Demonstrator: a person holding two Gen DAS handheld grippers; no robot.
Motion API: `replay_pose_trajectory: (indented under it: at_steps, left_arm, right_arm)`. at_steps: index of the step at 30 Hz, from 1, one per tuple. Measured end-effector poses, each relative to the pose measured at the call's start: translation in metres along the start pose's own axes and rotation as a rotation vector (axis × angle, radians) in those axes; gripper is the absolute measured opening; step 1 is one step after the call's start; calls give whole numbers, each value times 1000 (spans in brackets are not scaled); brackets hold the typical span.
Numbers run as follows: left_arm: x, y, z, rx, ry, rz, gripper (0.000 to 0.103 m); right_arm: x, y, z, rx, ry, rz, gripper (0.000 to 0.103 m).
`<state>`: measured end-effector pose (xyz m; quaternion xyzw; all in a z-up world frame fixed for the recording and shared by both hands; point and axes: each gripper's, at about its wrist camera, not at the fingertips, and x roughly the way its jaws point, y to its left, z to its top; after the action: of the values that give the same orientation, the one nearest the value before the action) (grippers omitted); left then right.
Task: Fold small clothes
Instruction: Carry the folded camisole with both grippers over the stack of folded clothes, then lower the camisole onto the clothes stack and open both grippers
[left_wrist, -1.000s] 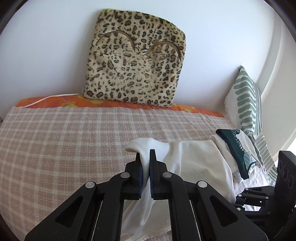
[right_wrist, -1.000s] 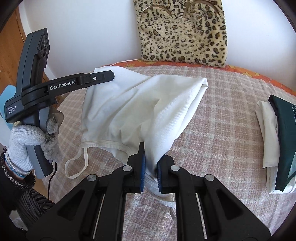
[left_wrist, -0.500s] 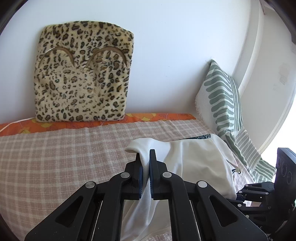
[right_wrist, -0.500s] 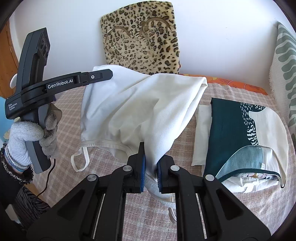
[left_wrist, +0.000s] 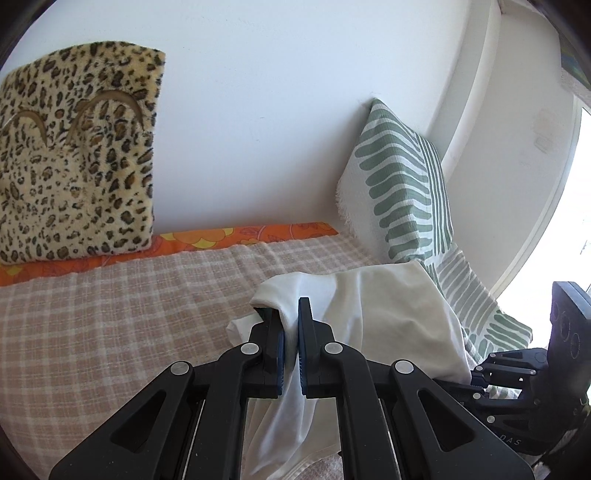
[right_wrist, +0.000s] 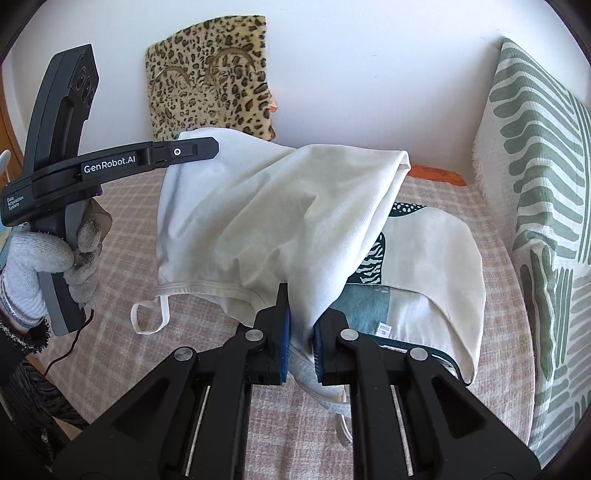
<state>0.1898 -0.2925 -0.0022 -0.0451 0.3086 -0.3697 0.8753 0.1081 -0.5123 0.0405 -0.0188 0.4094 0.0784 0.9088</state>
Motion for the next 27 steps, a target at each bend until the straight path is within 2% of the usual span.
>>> replay_pose_trajectory:
  at_steps: [5,12,18,27]
  left_arm:
    - [29,-27,0,0,18,-30,4]
    - [69,-47,0,3,52,-13,4]
    - [87,-51,-2,25,71,34,4]
    - [97,-60,-4,117,80,101,4]
  right_arm:
    - [-3,-40,-4,-42,30,-56,11]
    - [16,-91,-4,-27,82,-82,11]
    - [34,-106,-10,-25,116,-100,11]
    - [45,-114,-16,13,151,-116,11]
